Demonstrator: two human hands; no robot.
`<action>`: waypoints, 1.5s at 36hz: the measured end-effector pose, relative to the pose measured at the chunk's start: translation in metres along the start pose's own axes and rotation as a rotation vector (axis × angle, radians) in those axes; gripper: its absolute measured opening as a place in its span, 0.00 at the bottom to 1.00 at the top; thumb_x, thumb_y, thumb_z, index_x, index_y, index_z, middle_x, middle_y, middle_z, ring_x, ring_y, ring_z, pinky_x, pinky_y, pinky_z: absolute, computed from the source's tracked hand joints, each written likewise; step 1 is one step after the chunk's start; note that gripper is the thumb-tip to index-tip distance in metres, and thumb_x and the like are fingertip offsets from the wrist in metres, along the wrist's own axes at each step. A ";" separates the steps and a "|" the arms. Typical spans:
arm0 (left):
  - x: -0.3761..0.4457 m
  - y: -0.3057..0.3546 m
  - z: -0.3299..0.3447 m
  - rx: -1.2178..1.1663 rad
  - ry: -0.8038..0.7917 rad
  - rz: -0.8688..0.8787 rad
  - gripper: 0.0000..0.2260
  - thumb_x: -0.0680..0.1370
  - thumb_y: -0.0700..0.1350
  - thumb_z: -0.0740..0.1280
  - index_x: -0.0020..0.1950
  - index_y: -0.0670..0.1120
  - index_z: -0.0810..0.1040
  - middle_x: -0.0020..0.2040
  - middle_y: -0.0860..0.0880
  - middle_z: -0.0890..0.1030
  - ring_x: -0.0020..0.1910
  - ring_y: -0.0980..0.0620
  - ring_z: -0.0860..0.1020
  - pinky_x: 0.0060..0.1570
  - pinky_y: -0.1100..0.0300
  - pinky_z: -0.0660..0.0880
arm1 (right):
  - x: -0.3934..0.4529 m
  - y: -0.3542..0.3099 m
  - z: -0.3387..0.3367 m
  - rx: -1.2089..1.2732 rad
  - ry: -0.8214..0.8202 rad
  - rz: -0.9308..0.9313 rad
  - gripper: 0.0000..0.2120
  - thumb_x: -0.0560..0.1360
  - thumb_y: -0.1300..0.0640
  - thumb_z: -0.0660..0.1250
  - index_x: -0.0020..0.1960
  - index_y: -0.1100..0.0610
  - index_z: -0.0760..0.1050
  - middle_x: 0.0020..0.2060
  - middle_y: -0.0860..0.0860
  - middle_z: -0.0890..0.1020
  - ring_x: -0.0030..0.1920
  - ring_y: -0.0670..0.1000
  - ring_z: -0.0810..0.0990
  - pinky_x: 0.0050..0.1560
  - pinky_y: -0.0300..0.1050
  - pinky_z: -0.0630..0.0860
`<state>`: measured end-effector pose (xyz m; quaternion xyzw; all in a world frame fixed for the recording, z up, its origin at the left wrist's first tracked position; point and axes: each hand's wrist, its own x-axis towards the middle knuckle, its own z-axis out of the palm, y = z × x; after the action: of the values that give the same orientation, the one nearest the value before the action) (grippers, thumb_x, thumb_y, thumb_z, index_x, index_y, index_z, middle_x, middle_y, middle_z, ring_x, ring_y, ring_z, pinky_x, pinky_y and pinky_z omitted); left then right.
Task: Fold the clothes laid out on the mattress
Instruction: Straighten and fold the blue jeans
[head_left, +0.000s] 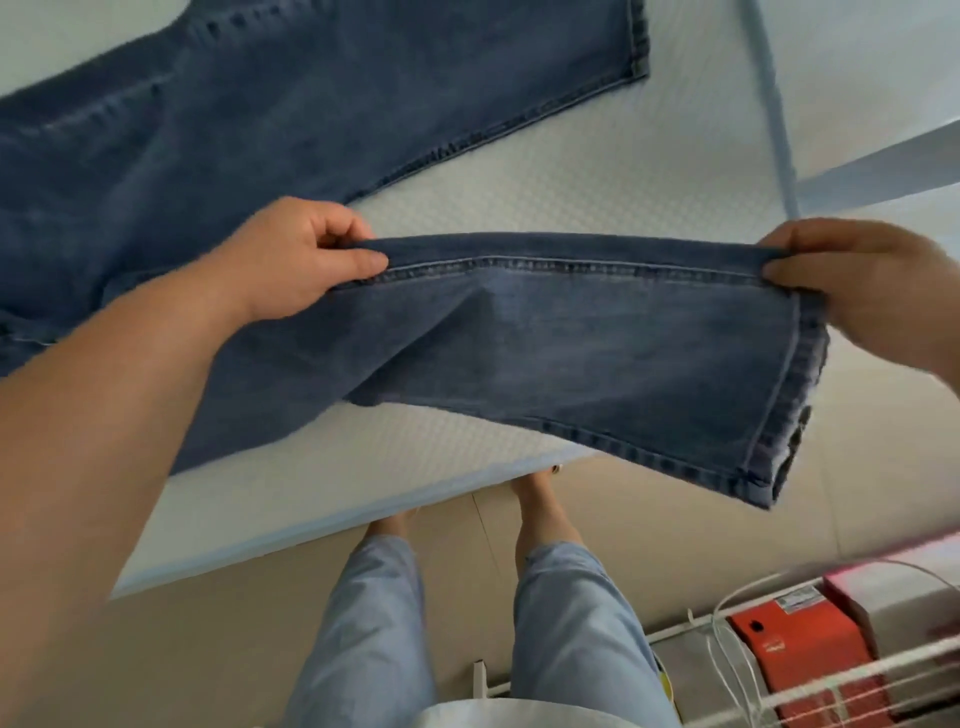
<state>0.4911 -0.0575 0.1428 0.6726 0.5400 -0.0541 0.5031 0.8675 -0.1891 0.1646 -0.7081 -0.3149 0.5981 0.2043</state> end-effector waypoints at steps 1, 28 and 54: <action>0.011 -0.001 0.005 0.053 0.054 0.002 0.06 0.75 0.46 0.69 0.38 0.50 0.77 0.32 0.54 0.76 0.31 0.57 0.71 0.32 0.67 0.68 | 0.011 -0.003 -0.001 -0.040 0.033 0.007 0.20 0.75 0.67 0.62 0.33 0.47 0.81 0.29 0.46 0.78 0.32 0.44 0.74 0.36 0.35 0.72; 0.050 -0.030 0.047 0.255 0.602 -0.228 0.12 0.76 0.51 0.65 0.58 0.50 0.77 0.58 0.47 0.78 0.60 0.44 0.73 0.60 0.48 0.67 | 0.050 0.054 0.049 -0.628 0.475 0.158 0.13 0.76 0.50 0.65 0.53 0.59 0.74 0.45 0.56 0.76 0.48 0.58 0.73 0.46 0.48 0.68; -0.217 -0.328 -0.001 -1.572 0.789 -0.899 0.05 0.77 0.38 0.60 0.44 0.42 0.74 0.37 0.46 0.78 0.35 0.50 0.76 0.36 0.61 0.72 | 0.018 -0.013 0.446 0.613 0.381 0.507 0.04 0.75 0.60 0.64 0.42 0.58 0.75 0.30 0.52 0.78 0.29 0.47 0.78 0.36 0.40 0.80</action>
<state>0.1457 -0.2319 0.0743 -0.1509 0.7567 0.3620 0.5231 0.4310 -0.2064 0.0702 -0.7674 0.1042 0.5536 0.3061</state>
